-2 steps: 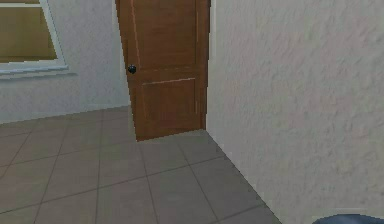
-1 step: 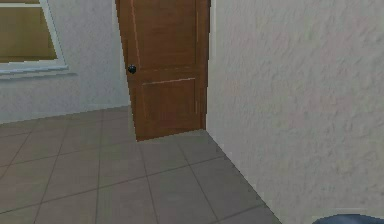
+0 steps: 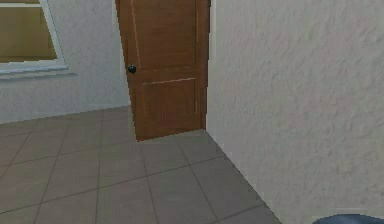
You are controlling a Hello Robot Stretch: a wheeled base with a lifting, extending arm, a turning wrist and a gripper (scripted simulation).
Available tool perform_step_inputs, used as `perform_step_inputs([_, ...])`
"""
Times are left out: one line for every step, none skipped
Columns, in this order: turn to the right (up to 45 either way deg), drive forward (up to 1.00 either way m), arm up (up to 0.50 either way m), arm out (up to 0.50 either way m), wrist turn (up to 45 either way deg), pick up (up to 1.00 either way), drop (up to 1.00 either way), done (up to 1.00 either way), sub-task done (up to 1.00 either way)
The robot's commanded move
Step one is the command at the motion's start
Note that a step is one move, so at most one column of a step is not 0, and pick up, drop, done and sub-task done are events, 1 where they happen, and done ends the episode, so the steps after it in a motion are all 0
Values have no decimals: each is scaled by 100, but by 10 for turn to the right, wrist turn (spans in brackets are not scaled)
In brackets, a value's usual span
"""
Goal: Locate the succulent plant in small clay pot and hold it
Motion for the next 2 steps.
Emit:
perform_step_inputs([0, 0, 10, 0, 0, 0, 0, 0, 0])
perform_step_inputs([0, 0, 0, 0, 0, 0, 0, 100, 0])
